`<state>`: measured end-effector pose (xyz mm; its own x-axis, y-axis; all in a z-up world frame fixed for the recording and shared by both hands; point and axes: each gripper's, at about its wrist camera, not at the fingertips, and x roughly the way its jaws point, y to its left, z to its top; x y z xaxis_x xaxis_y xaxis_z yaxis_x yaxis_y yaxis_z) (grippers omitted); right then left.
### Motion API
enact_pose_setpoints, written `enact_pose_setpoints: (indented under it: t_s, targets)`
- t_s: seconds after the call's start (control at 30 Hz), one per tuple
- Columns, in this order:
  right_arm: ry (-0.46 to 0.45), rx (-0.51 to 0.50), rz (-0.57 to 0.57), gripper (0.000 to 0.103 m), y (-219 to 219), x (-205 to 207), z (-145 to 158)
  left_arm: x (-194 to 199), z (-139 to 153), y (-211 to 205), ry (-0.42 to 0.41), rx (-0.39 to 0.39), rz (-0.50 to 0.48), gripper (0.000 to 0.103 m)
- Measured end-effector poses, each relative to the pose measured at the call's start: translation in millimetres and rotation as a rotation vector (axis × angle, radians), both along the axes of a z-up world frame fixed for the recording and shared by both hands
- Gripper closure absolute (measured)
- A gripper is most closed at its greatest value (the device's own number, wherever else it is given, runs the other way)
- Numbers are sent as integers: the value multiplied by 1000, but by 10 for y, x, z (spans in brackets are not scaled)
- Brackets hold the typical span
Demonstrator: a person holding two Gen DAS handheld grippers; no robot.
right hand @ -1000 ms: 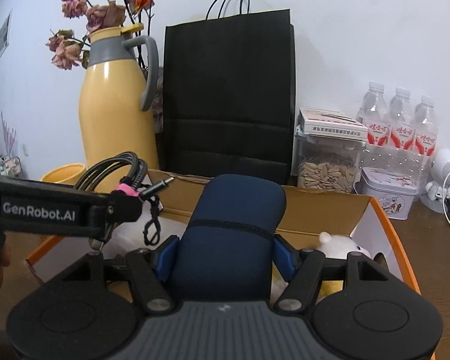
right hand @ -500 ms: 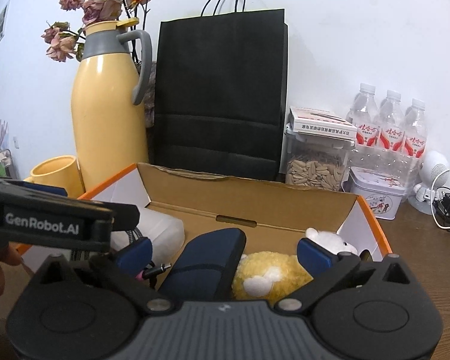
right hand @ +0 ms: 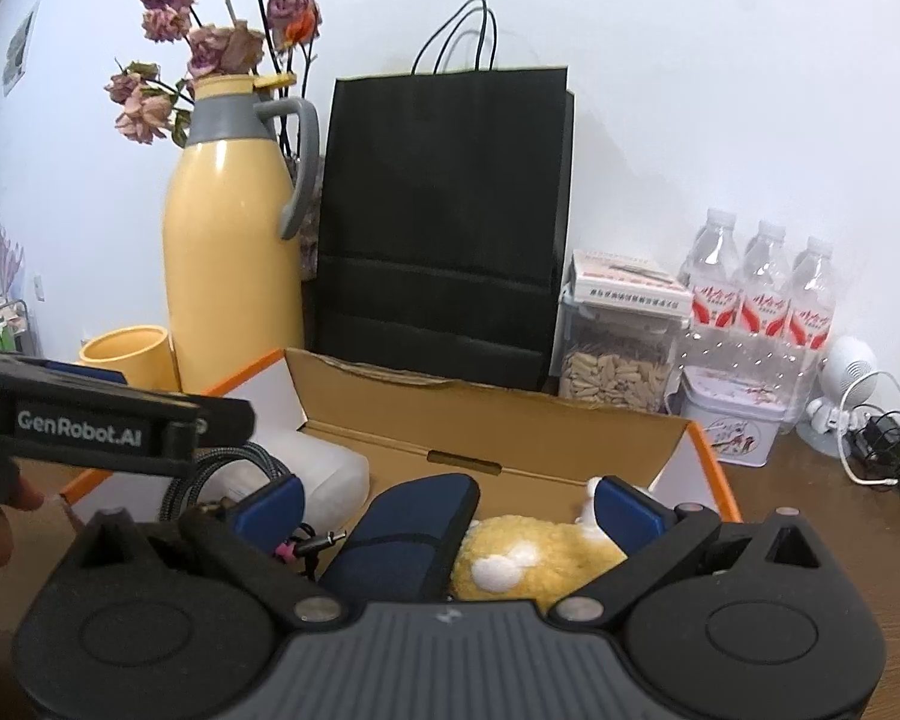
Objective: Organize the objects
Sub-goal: 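Withdraw both grippers from the box toward the remaining table items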
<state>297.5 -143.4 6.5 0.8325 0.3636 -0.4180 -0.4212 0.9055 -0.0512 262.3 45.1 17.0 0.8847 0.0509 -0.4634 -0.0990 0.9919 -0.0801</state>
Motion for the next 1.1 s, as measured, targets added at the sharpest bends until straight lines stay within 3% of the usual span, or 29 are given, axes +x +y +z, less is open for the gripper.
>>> enact_pose_setpoints:
  t_s: [0.4,1.1]
  targets:
    - [-16,-3,-44,0,-305,-478,-7,-500,-155,222,-13,-51,55,0]
    - [168,-53,-70,0,-617,-1251,-529,-1219,-487,268,64,2,101,0]
